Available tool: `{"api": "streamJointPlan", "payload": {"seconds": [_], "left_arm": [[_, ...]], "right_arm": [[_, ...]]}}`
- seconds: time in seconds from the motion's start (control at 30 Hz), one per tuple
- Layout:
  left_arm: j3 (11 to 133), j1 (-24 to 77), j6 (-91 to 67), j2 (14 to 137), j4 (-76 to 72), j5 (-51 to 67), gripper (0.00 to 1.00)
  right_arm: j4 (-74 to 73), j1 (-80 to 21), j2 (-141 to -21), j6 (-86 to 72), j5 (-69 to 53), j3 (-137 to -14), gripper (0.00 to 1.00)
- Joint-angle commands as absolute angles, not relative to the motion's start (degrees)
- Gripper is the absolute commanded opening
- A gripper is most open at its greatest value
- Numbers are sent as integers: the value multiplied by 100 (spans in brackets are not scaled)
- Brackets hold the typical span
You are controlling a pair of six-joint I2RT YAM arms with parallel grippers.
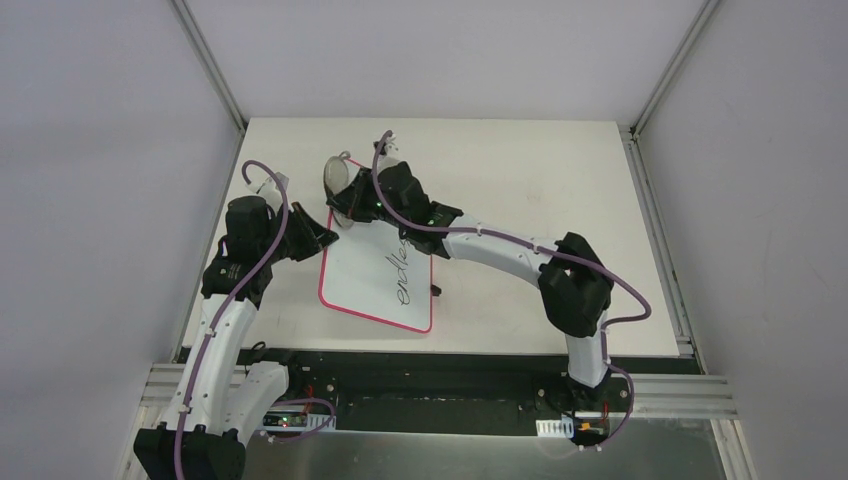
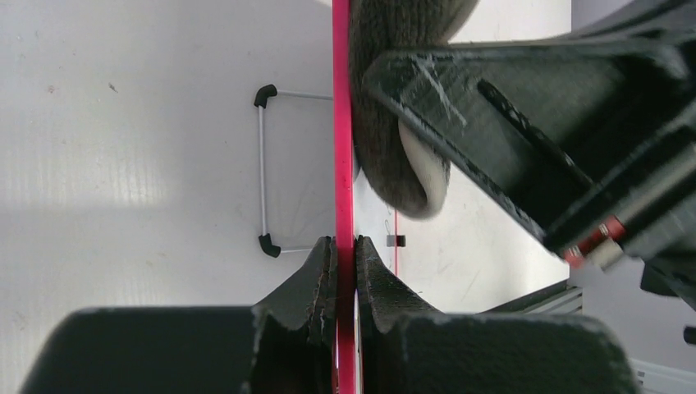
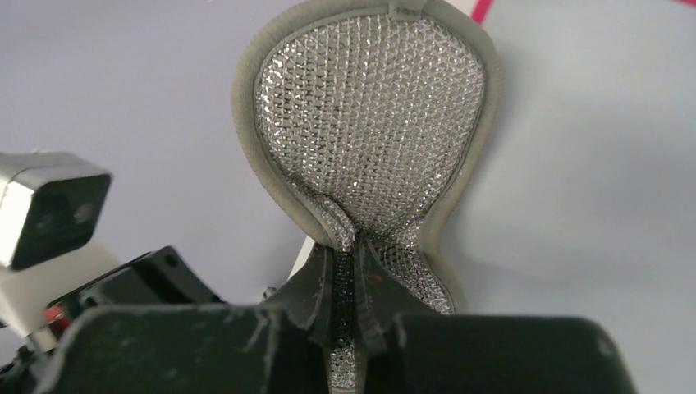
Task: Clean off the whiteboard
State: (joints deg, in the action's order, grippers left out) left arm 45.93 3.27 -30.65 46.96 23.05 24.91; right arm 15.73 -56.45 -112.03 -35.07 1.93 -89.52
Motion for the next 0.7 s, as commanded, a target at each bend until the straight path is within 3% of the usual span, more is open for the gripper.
{"api": "streamJointPlan", "payload": {"seconds": [0.0, 0.4, 0.67], "left_arm": [[4491, 396, -2944, 4787, 2505, 2917, 0], [4496, 396, -2944, 4766, 2514, 2922, 0], [4500, 396, -2928, 4777, 2526, 2876, 0]], "right_arm": [[1604, -5852, -11365, -3593, -485, -8974, 0], [2356, -4986, -10630, -4150, -192, -6281, 0], [1852, -5686, -10744, -3764, -118, -7331, 0]]}}
